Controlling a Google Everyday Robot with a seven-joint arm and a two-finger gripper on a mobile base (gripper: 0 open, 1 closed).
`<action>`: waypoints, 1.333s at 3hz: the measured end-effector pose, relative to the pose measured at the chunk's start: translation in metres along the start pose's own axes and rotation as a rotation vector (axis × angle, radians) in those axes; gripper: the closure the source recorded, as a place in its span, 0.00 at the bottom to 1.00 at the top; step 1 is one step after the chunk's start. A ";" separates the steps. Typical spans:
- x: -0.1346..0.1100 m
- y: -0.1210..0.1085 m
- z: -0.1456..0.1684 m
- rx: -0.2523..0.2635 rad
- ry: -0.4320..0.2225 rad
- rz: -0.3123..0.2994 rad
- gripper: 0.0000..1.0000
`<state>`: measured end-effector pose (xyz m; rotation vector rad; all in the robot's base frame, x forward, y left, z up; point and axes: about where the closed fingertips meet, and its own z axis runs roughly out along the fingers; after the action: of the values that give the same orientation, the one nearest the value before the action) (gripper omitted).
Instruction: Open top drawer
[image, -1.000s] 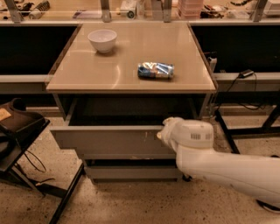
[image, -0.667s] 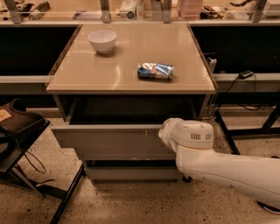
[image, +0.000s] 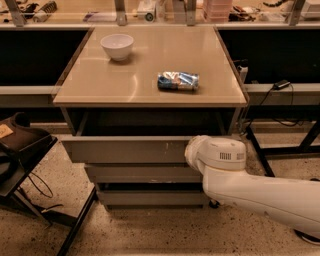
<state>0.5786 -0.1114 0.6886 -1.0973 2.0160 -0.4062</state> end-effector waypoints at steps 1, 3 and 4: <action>0.000 0.000 0.000 0.000 0.000 0.000 0.53; 0.000 0.000 0.000 0.000 0.000 0.000 0.07; -0.001 -0.006 0.005 -0.003 -0.006 -0.007 0.00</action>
Offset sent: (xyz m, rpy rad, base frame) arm 0.0000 0.0000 0.0000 0.0000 0.0000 0.0000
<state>0.5861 -0.1137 0.6890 -1.1061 2.0086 -0.4034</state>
